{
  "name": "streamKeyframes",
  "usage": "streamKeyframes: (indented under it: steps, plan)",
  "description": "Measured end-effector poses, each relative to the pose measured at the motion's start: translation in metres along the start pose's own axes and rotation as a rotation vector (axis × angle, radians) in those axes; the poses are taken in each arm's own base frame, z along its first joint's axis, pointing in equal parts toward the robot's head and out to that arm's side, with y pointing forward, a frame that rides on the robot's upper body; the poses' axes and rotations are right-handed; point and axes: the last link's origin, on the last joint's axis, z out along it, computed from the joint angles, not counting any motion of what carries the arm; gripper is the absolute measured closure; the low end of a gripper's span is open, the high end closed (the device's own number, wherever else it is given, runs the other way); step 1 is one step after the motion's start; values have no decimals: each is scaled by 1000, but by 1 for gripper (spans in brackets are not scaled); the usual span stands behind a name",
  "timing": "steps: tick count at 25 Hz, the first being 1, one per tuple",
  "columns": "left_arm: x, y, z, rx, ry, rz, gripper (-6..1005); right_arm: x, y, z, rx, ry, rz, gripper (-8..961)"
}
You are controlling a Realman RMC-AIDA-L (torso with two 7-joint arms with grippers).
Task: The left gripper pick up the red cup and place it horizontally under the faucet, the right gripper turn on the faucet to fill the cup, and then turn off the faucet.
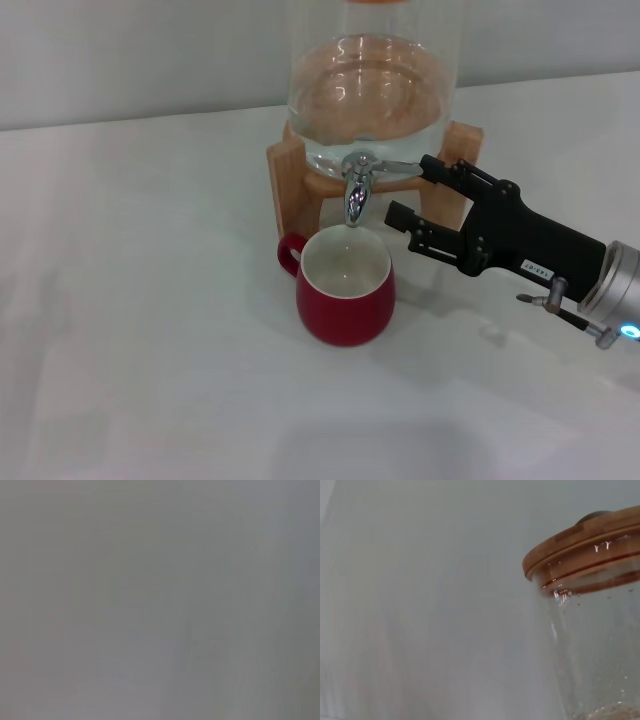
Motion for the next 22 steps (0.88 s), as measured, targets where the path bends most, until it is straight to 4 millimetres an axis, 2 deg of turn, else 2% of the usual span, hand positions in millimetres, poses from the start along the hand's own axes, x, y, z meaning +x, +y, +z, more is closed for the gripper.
streamKeyframes:
  steps: [22]
  plan:
    - [1,3,4,-15,4,2,545,-2,13,5,-86,-15,30,129]
